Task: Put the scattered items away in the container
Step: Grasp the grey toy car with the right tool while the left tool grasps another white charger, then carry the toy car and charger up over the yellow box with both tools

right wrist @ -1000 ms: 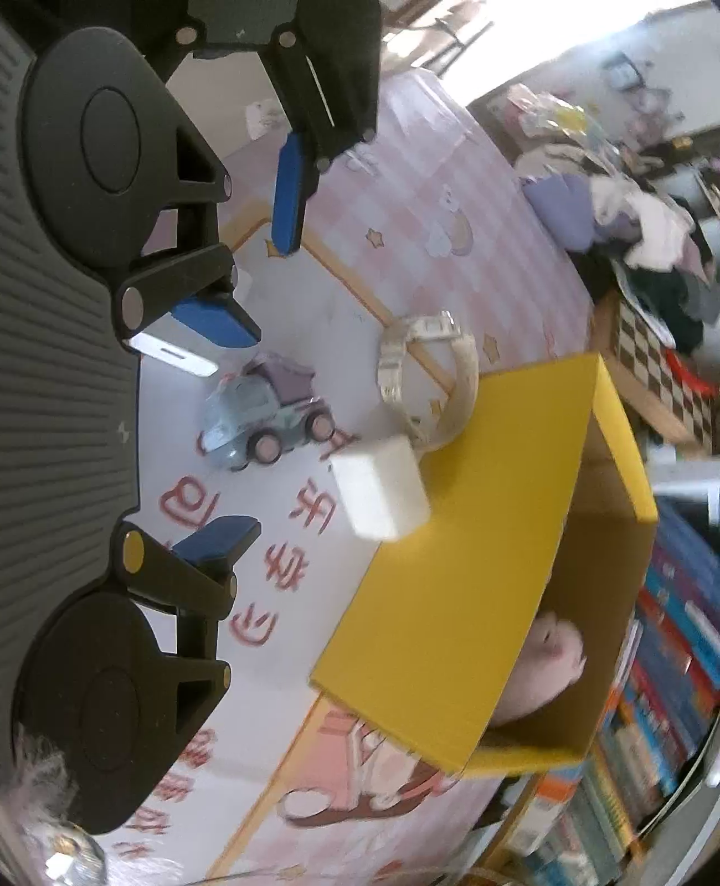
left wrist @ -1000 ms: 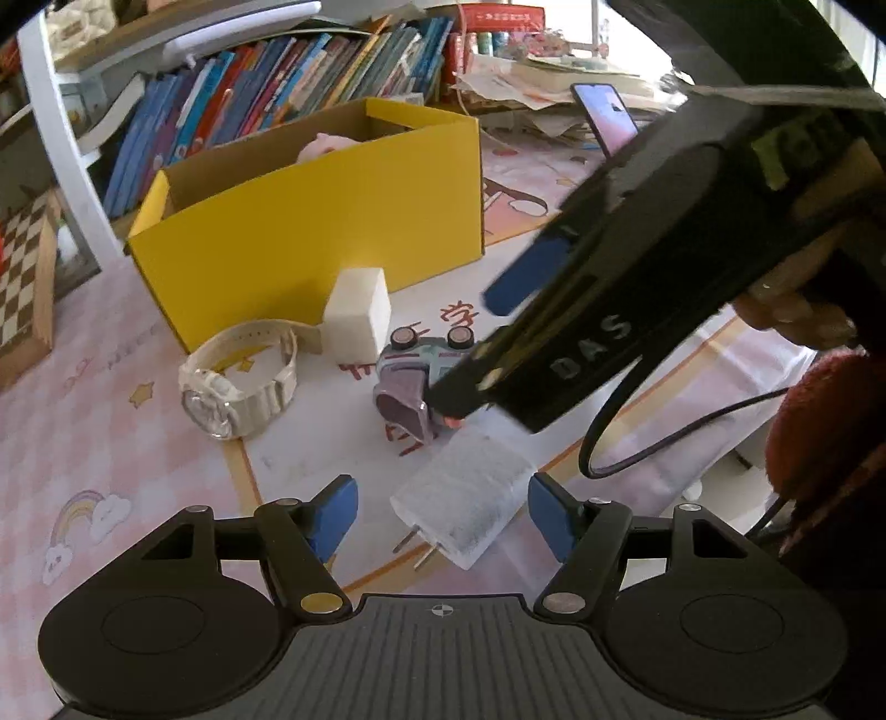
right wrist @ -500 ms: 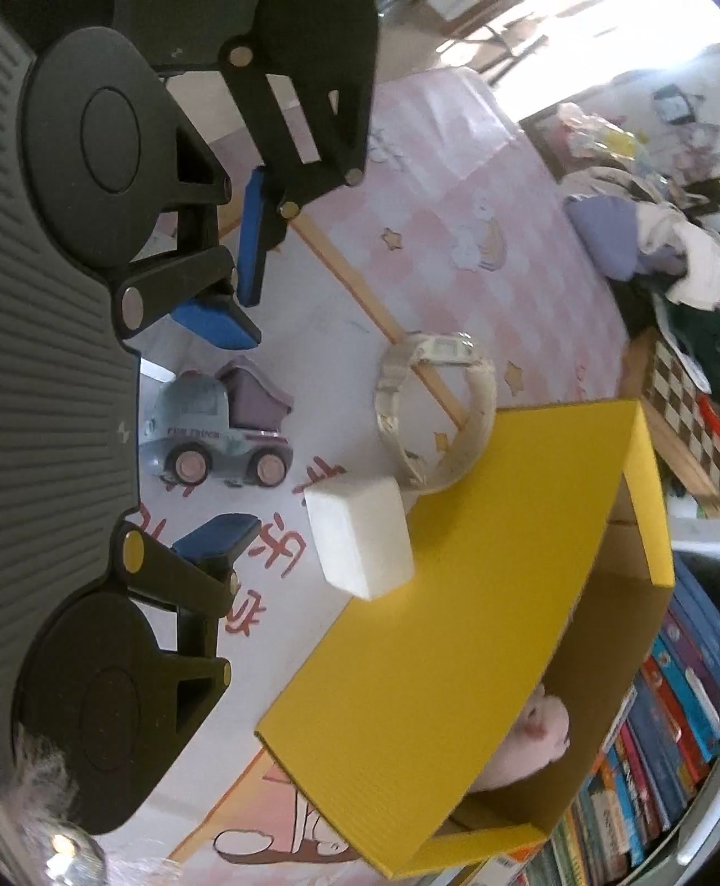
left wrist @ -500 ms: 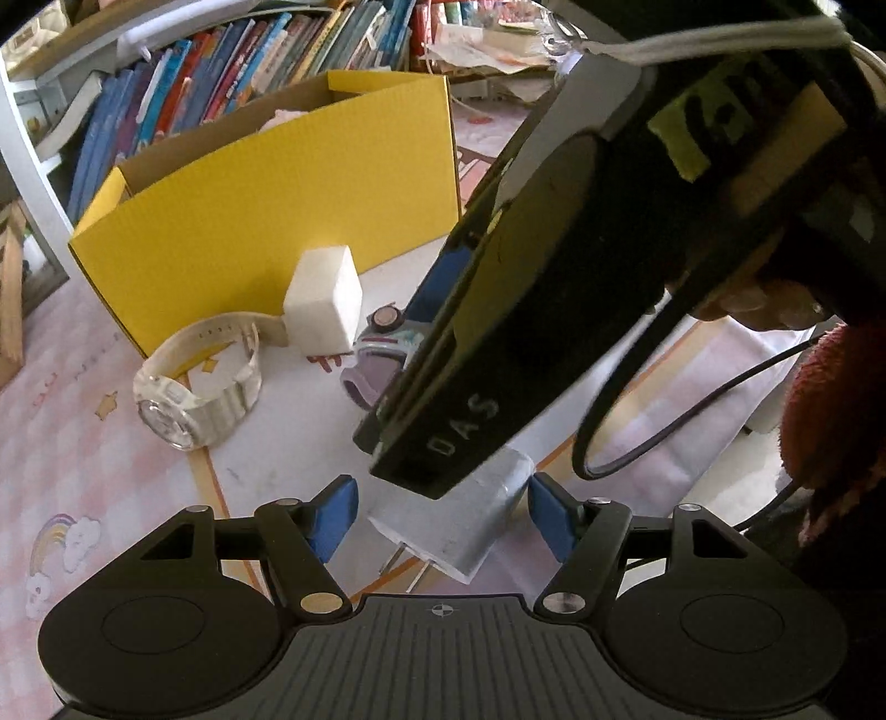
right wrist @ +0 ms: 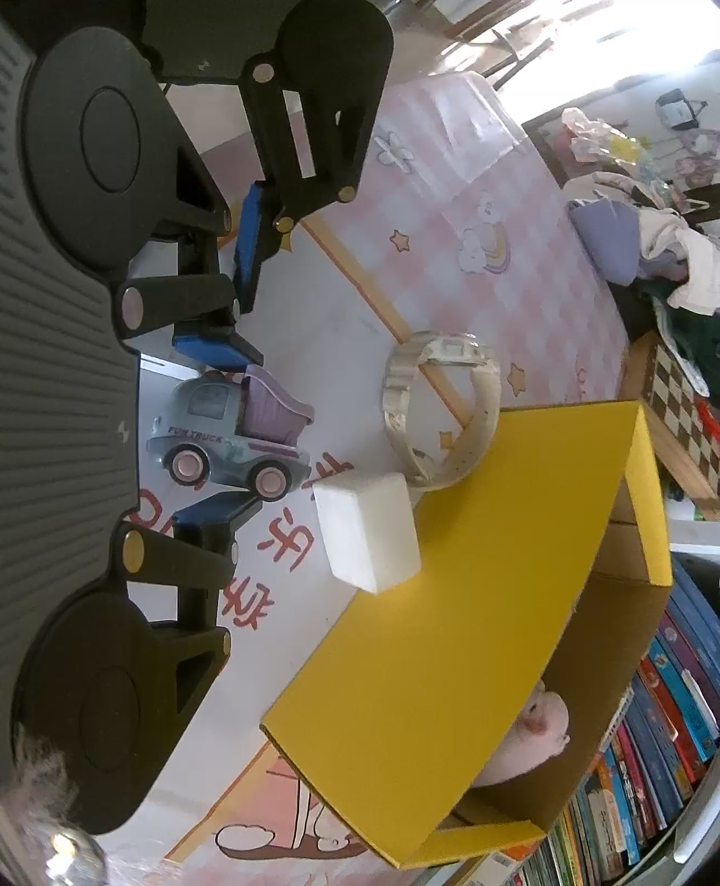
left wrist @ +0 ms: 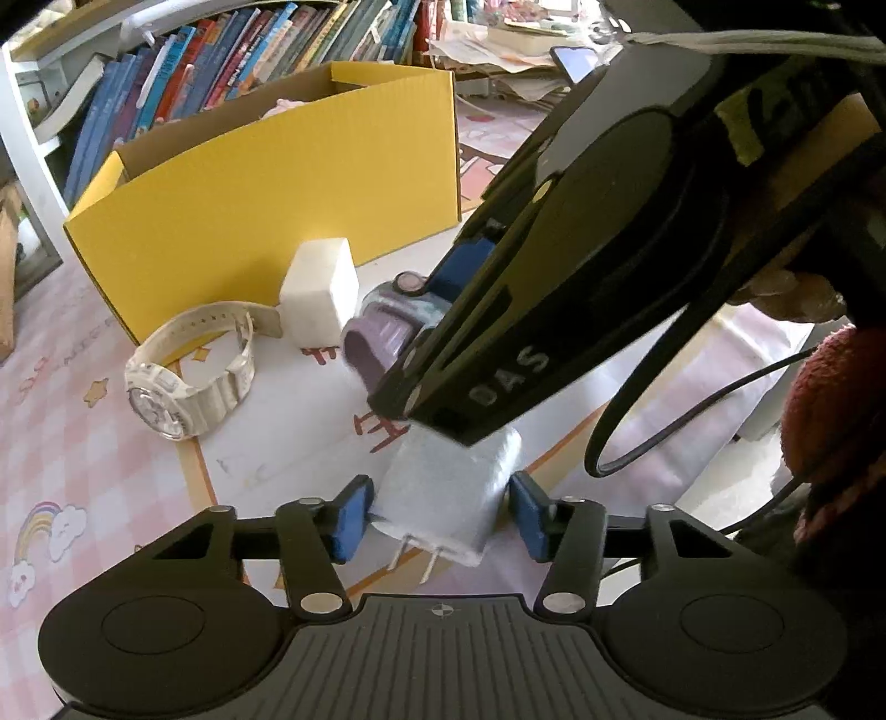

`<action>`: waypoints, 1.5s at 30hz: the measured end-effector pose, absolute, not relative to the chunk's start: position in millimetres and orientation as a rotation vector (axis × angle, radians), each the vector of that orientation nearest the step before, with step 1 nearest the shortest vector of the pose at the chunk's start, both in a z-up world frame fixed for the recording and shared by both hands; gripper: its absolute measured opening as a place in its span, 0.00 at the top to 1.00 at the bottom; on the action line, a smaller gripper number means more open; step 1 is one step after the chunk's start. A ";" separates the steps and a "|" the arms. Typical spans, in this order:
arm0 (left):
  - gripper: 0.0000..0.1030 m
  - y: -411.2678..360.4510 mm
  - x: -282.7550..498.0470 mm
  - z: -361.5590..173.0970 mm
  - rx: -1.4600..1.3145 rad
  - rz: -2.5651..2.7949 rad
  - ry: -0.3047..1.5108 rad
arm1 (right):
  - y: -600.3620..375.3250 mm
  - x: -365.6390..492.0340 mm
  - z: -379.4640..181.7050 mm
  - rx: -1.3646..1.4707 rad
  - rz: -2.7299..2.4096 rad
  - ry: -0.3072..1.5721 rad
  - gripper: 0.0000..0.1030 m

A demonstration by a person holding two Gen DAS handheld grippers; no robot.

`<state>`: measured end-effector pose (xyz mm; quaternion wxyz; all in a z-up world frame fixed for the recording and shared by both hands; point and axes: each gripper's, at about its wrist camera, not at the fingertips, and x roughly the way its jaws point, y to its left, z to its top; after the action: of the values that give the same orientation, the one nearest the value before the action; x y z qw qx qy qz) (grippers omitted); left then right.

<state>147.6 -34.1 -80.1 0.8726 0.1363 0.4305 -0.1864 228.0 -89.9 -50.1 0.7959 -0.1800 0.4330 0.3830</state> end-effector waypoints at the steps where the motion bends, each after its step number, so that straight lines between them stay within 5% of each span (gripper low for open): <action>1: 0.54 -34.2 147.7 -79.7 0.283 -0.389 0.900 | -92.1 228.3 -48.9 -0.381 0.820 0.928 0.56; 45: 0.55 0.3 184.8 37.2 0.224 -0.089 0.568 | -146.1 303.7 88.2 -0.154 0.905 0.601 0.57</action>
<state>184.8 0.3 37.2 0.9528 0.1101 0.2794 -0.0436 303.7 -146.1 88.2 0.8531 -0.0731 0.2857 0.4303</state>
